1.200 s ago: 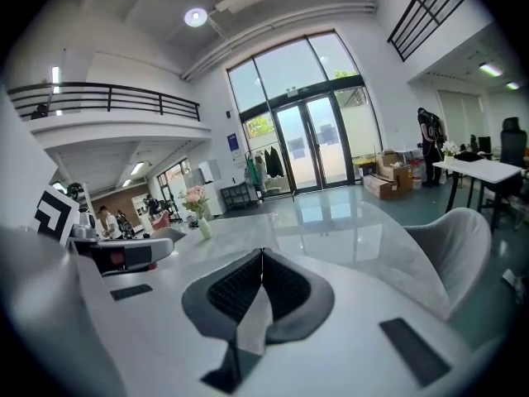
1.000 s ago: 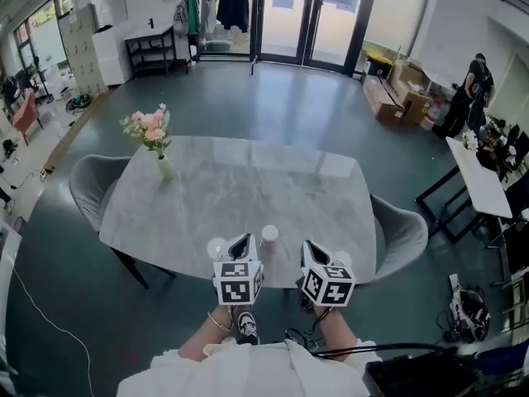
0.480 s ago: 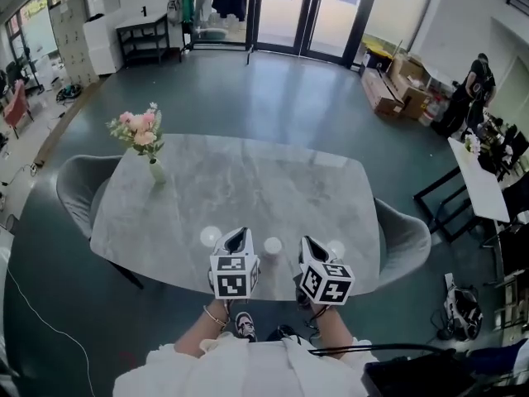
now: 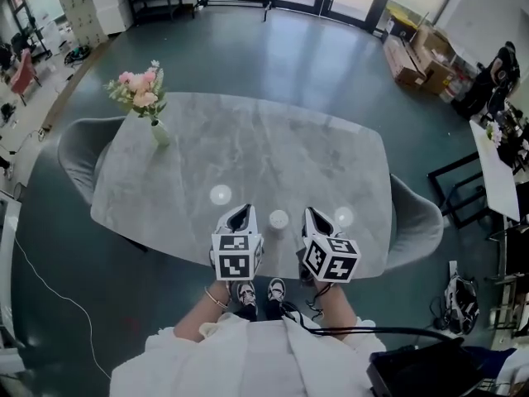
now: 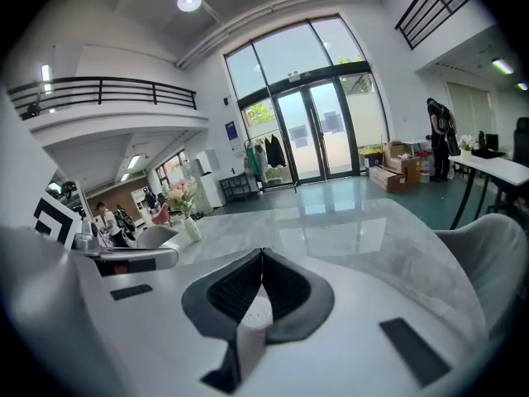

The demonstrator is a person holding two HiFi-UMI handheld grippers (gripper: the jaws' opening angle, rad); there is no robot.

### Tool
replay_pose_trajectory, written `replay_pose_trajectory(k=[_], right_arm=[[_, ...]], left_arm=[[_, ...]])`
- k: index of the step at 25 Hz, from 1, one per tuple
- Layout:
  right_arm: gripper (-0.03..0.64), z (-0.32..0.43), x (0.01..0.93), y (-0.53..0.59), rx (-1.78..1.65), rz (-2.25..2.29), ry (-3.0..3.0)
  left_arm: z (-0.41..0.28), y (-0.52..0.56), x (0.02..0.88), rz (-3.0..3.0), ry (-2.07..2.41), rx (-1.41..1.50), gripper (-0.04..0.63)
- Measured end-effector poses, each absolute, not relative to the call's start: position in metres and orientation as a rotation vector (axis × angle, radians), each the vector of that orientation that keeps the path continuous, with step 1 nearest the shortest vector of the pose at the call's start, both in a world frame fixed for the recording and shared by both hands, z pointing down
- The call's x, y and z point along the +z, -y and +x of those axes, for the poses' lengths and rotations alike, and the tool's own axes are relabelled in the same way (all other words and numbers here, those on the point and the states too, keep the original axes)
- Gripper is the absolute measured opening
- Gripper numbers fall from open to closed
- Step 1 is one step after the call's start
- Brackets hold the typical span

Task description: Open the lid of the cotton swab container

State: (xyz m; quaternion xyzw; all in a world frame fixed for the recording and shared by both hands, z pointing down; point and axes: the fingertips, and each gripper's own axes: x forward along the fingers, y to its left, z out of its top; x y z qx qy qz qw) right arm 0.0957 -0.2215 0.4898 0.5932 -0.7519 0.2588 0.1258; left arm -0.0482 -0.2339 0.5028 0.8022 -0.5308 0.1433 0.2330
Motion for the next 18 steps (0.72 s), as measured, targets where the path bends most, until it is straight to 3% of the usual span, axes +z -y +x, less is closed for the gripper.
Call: replay_pose_trajectory(k=[18], right_arm=[[0.06,0.111,0.539,0.204,0.871,1.617,2.171]], left_arm=[[-0.031,0.212,0.553,2.084,1.45,0.49,-0.003]])
